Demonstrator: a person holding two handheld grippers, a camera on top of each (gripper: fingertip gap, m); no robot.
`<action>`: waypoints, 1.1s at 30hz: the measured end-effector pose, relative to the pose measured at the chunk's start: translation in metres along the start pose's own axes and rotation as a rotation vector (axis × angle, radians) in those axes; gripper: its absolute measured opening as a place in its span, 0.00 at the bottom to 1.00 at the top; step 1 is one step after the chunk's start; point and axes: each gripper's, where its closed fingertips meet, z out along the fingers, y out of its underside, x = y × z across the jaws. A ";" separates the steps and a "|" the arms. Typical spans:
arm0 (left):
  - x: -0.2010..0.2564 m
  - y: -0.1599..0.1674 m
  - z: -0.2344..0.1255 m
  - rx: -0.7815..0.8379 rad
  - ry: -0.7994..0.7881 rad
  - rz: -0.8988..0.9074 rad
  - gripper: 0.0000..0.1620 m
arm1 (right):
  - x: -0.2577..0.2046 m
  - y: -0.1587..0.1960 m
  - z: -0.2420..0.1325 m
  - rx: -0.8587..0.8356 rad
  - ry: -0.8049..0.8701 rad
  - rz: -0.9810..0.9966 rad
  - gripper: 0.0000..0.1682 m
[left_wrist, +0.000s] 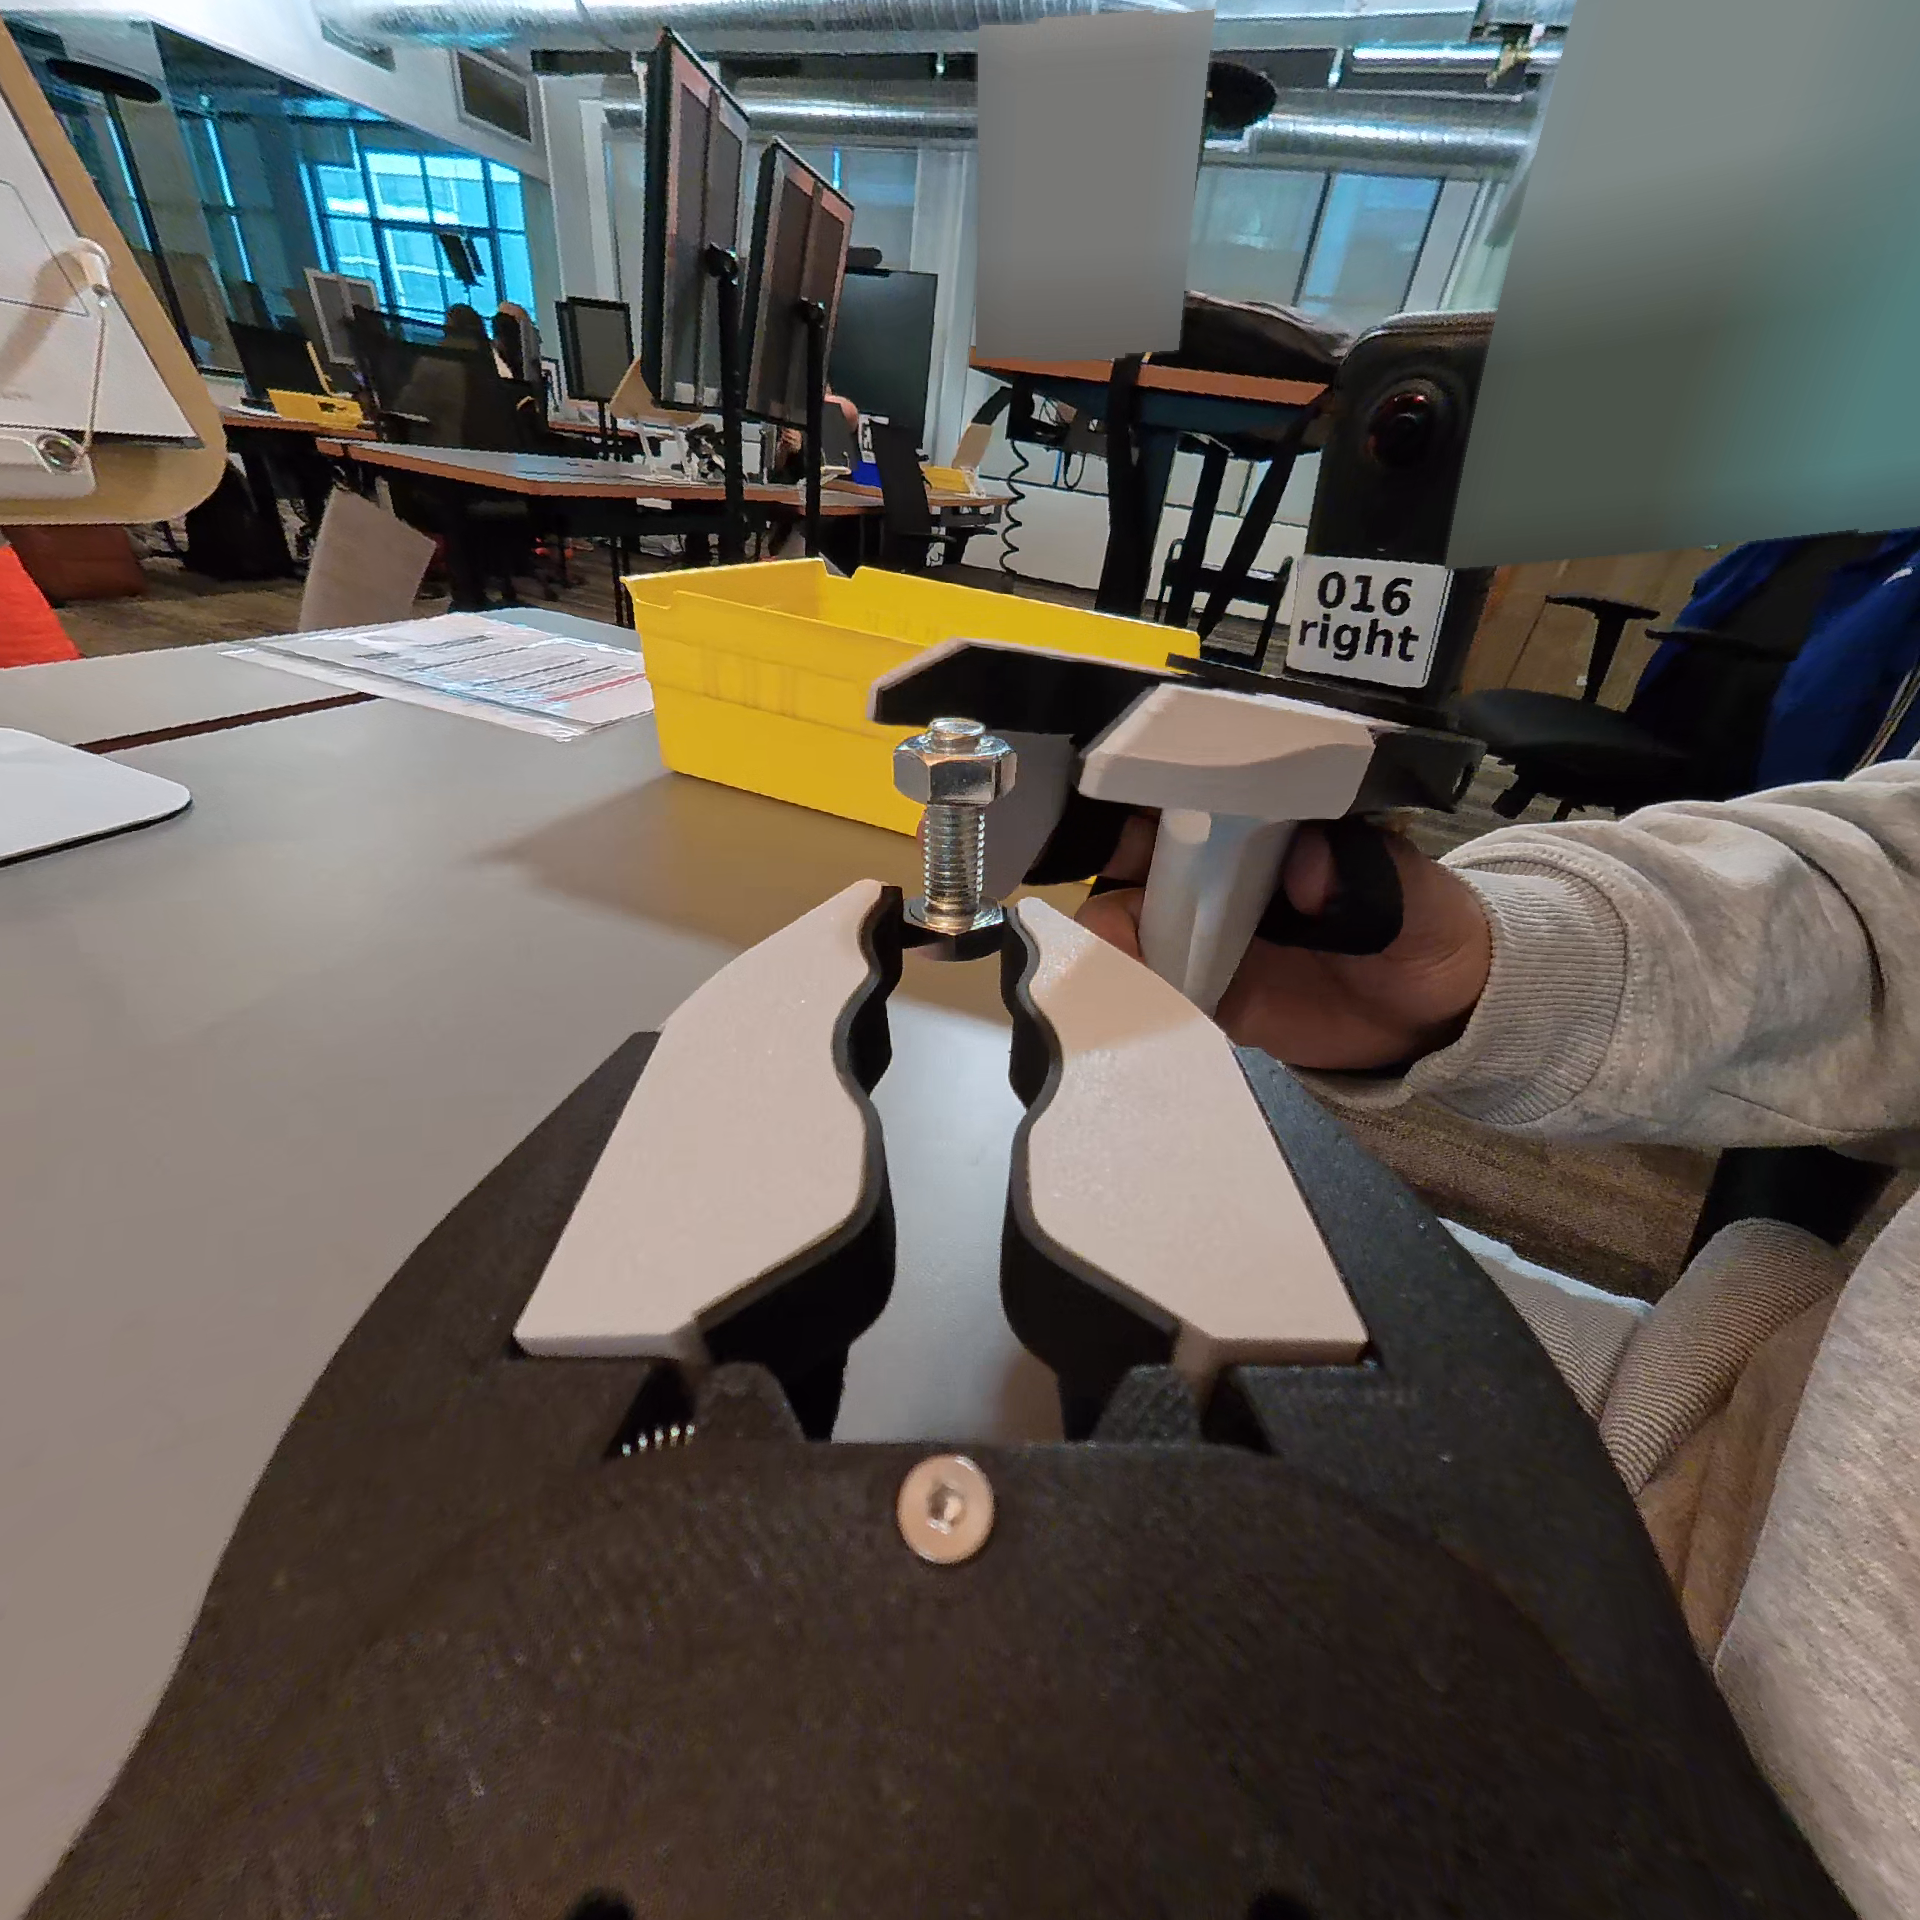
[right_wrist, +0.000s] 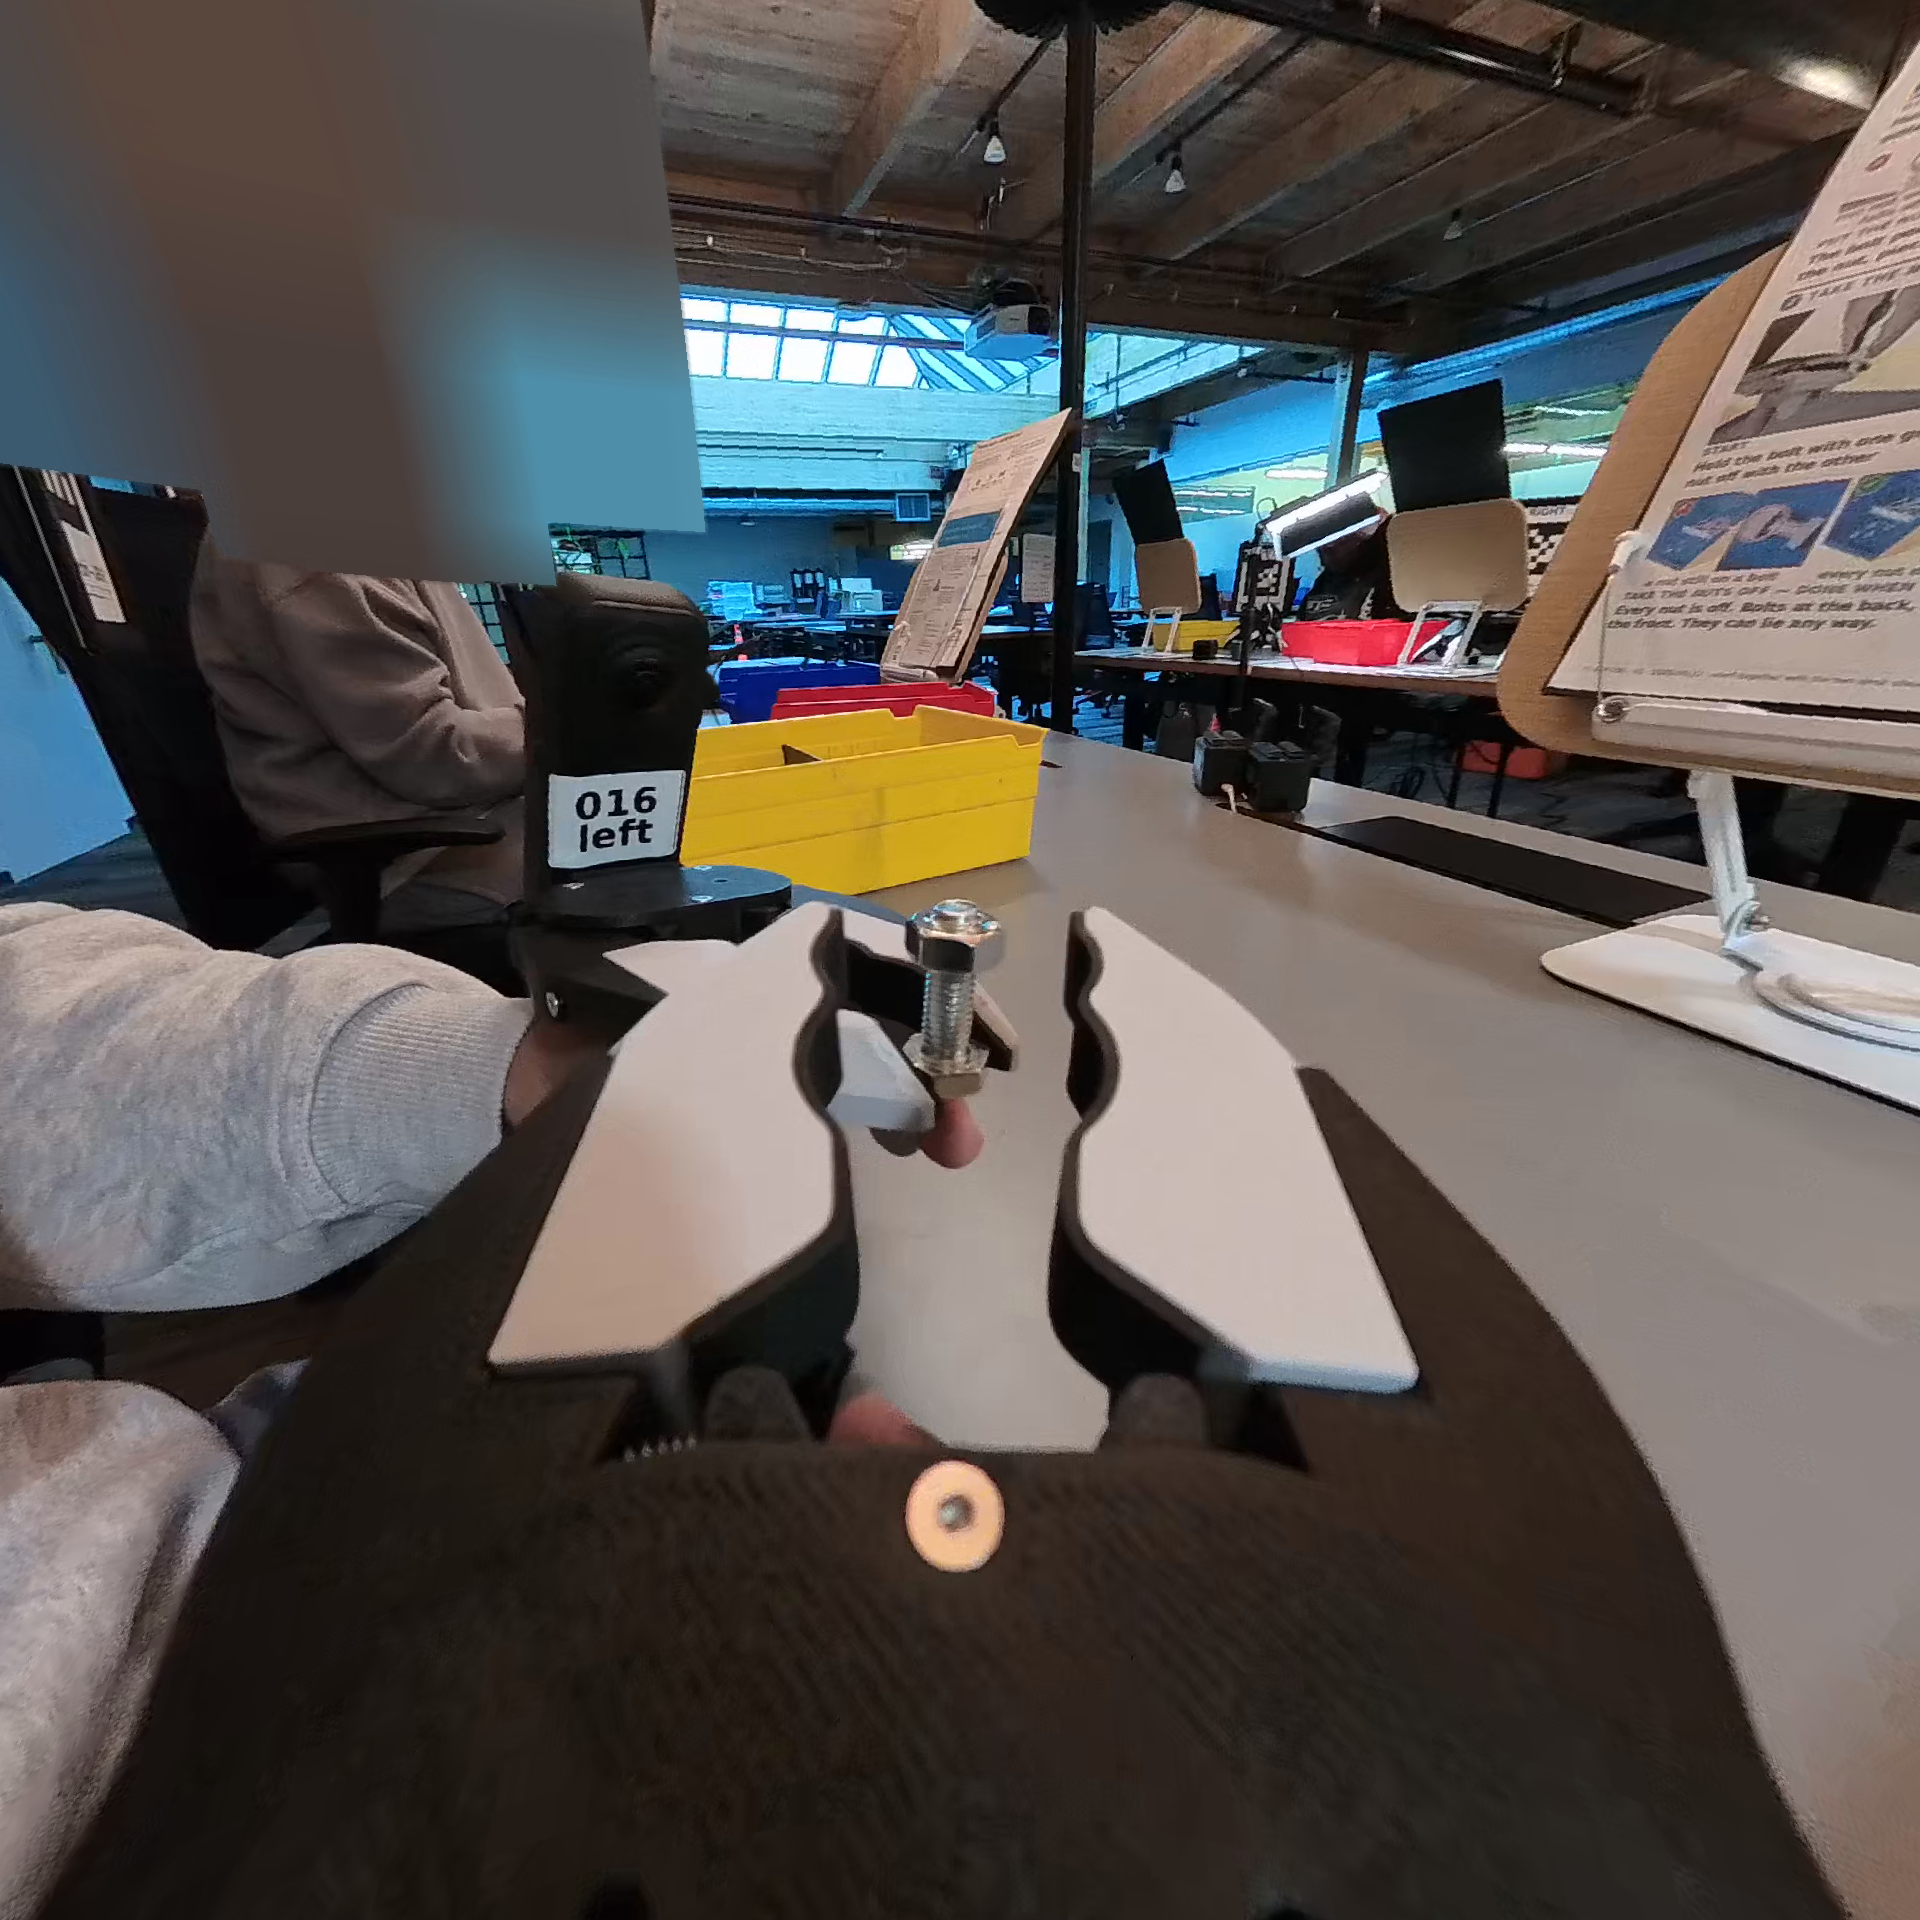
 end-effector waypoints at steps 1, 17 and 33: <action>0.000 0.000 0.000 0.002 -0.003 0.000 0.12 | -0.001 0.001 0.001 -0.004 -0.005 -0.001 0.24; -0.005 0.000 -0.001 0.003 -0.021 -0.015 0.12 | -0.006 0.000 0.001 -0.008 -0.035 0.035 0.22; -0.008 -0.001 -0.002 0.009 -0.035 -0.026 0.12 | -0.010 0.002 0.003 -0.017 -0.066 0.132 0.23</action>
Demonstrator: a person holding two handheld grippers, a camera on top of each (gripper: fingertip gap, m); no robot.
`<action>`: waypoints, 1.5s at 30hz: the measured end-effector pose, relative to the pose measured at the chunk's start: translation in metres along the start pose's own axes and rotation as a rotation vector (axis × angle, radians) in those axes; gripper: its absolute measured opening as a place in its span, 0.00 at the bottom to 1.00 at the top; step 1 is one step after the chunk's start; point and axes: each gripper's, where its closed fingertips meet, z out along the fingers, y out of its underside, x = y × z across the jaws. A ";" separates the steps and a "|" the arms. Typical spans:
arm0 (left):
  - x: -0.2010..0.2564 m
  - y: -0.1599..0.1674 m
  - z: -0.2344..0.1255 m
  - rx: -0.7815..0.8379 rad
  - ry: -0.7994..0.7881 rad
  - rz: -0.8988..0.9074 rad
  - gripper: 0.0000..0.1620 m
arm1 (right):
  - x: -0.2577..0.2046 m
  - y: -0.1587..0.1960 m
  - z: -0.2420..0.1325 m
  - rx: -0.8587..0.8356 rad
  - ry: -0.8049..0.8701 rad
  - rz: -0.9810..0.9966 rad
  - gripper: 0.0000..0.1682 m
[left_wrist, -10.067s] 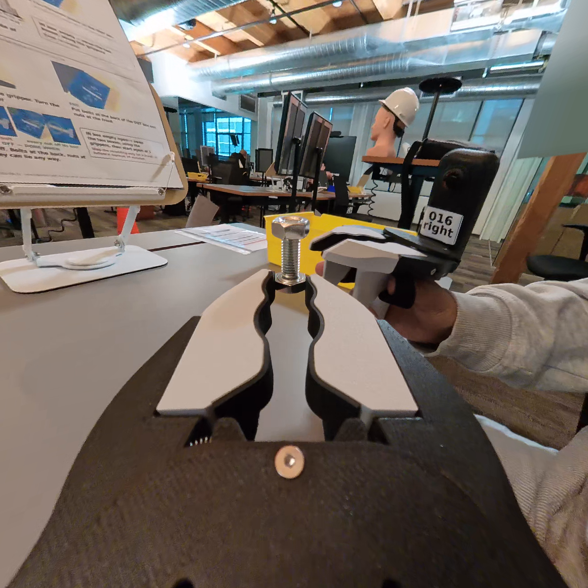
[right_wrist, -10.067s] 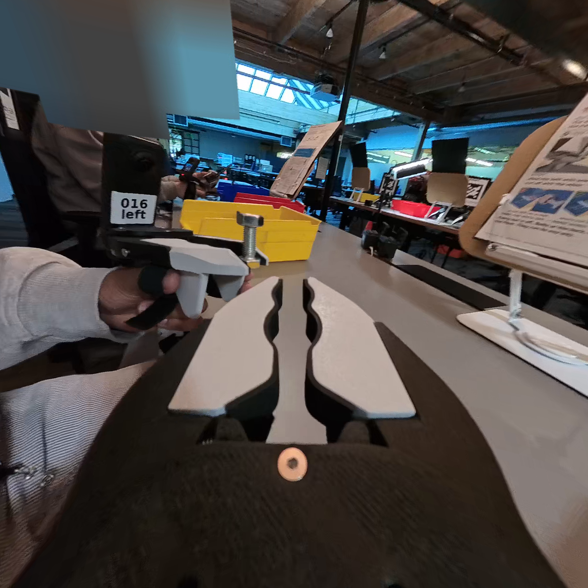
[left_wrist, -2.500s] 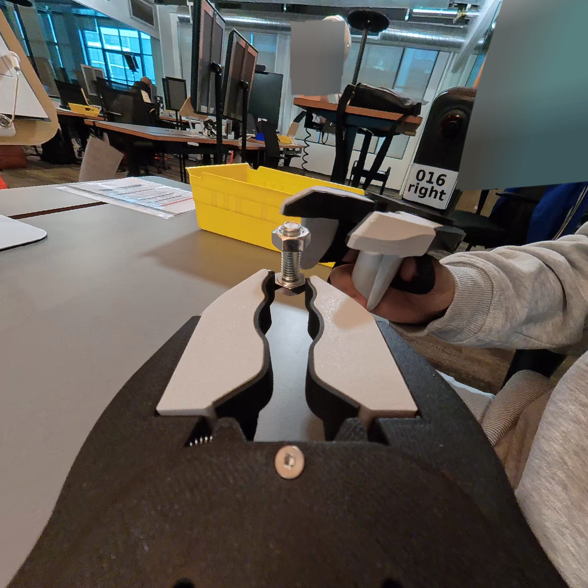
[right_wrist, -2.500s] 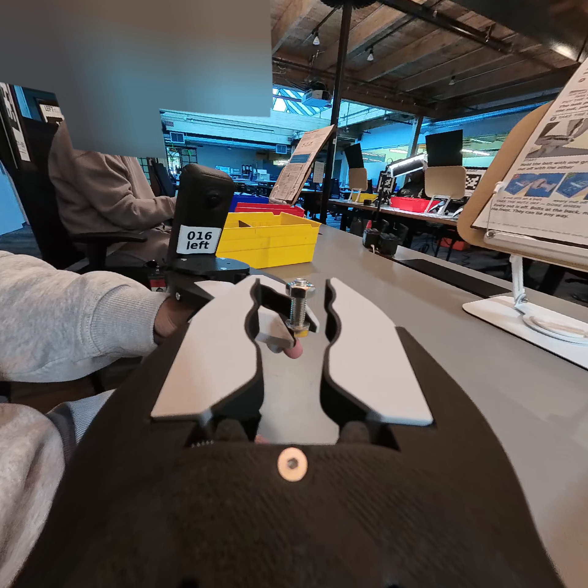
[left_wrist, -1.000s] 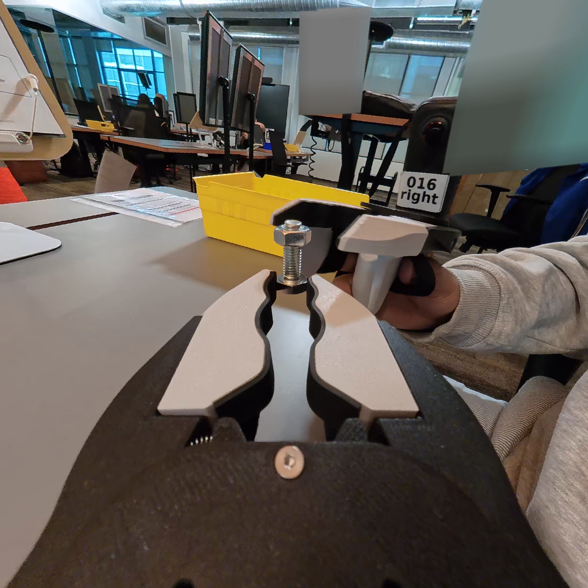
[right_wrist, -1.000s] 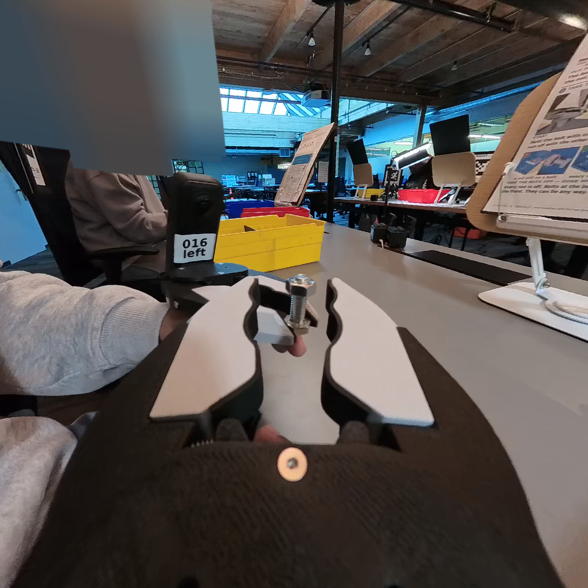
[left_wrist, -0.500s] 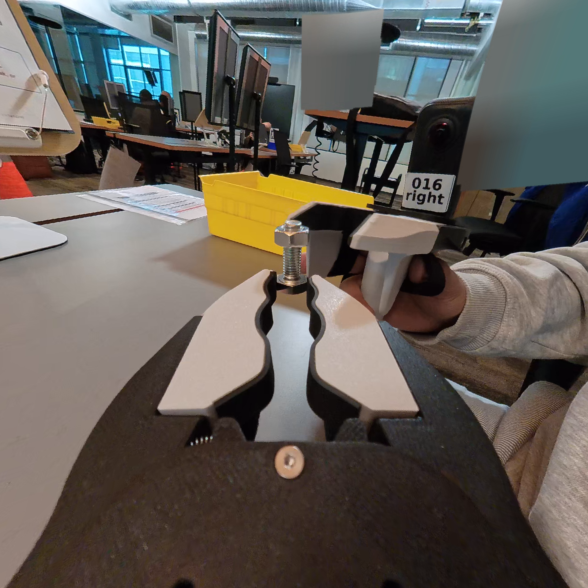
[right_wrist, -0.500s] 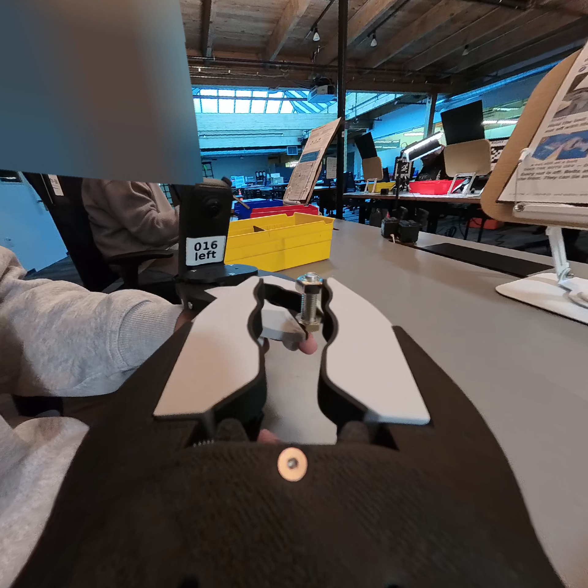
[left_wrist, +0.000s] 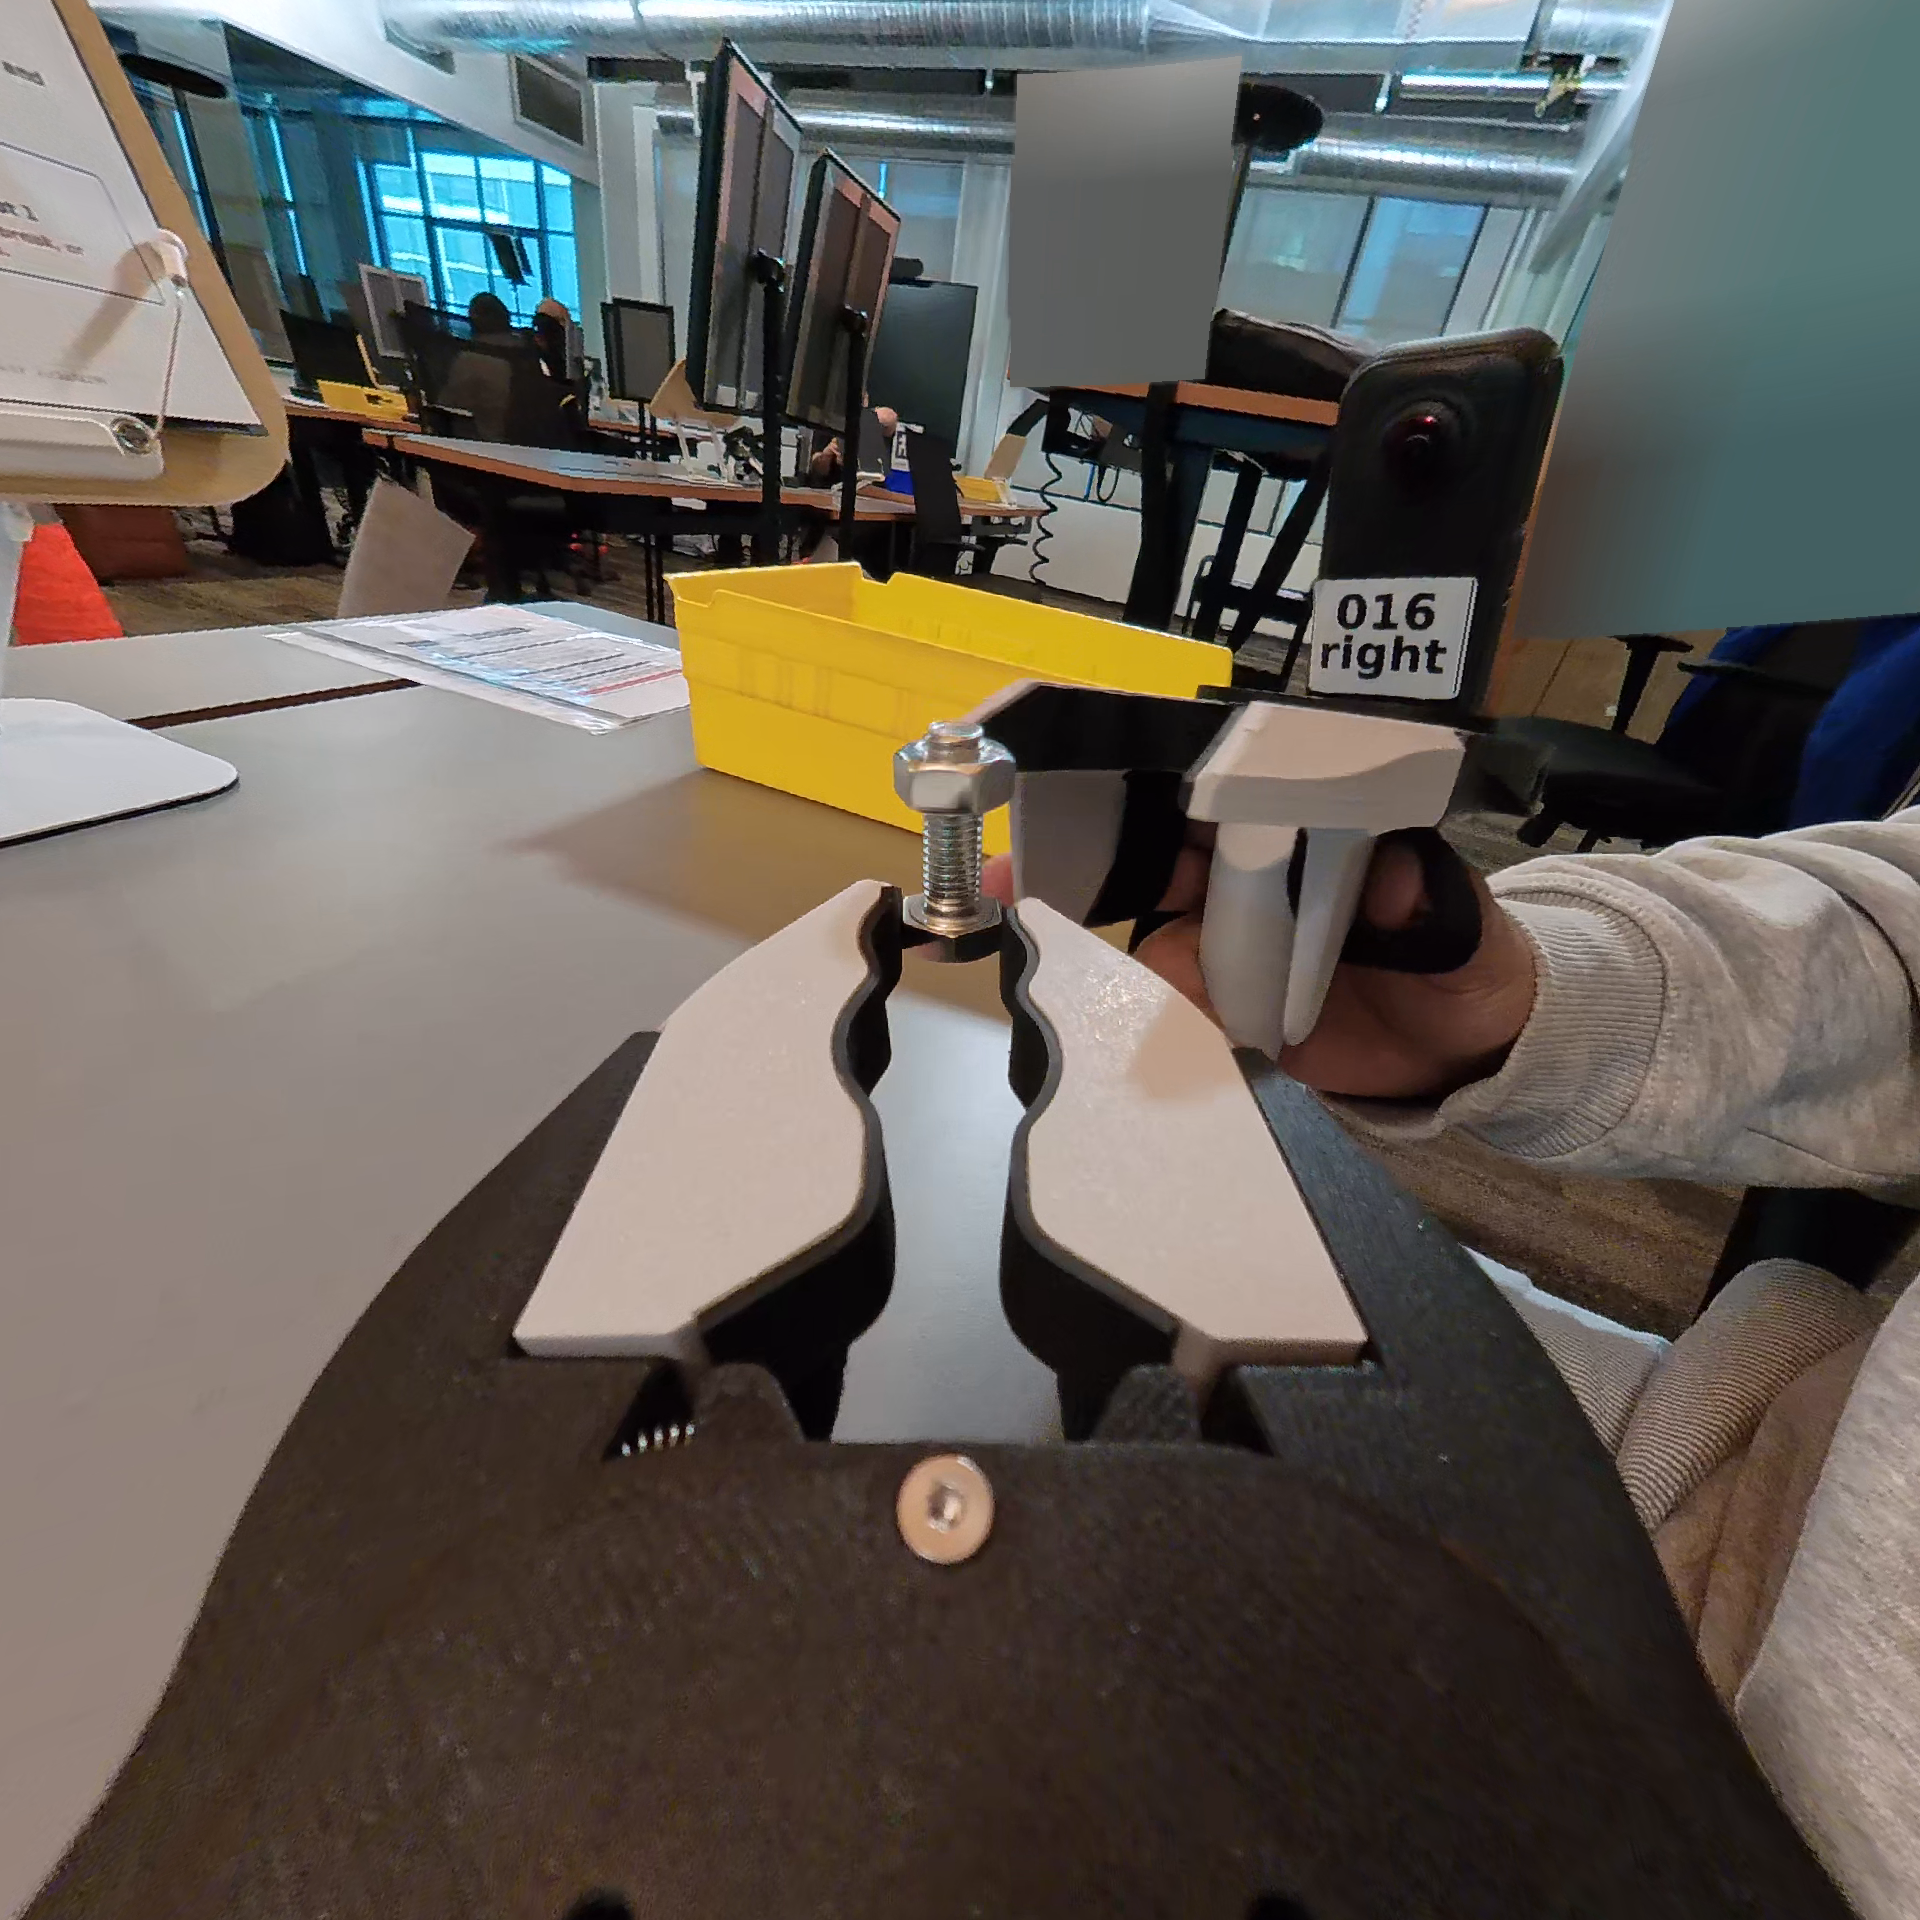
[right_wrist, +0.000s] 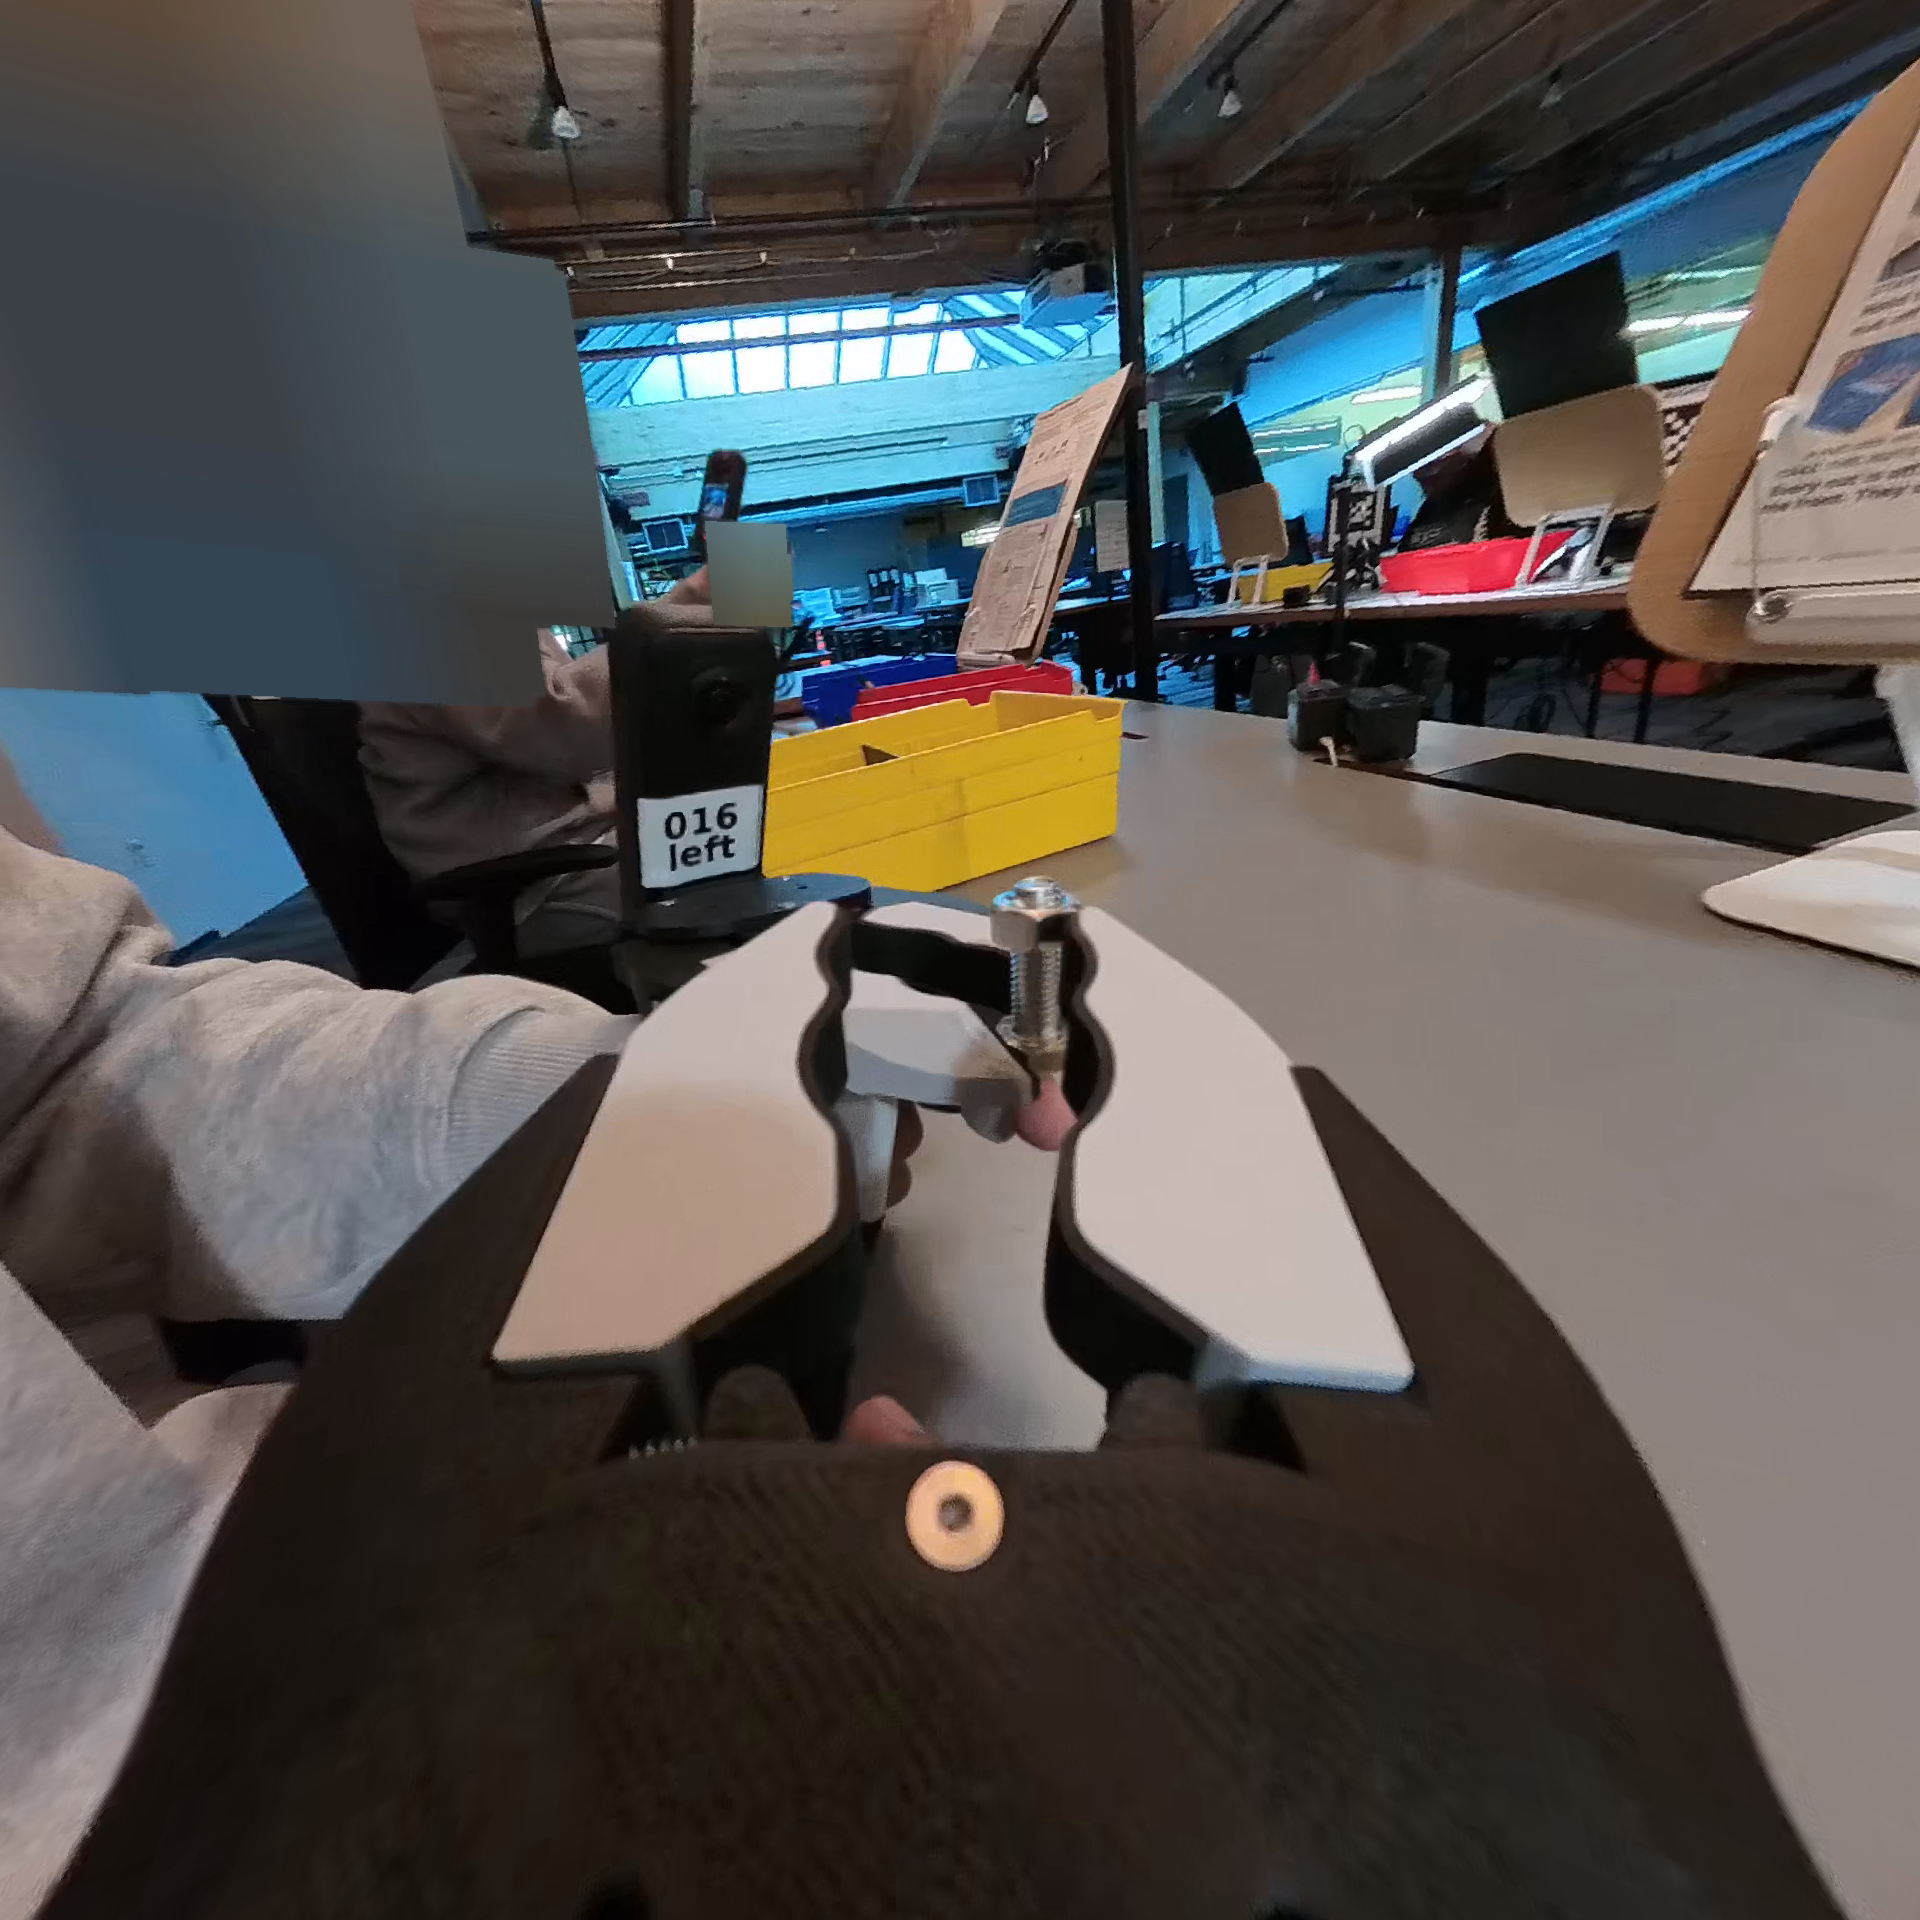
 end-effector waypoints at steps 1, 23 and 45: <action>-0.001 0.000 0.000 0.002 -0.003 -0.001 0.12 | -0.001 0.000 -0.001 -0.003 -0.010 0.005 0.20; -0.002 0.000 0.000 0.001 -0.003 -0.003 0.12 | 0.001 0.004 -0.003 -0.035 -0.018 0.022 0.11; 0.002 0.001 0.000 -0.008 0.007 0.015 0.12 | 0.005 0.001 -0.001 -0.004 0.014 -0.015 0.25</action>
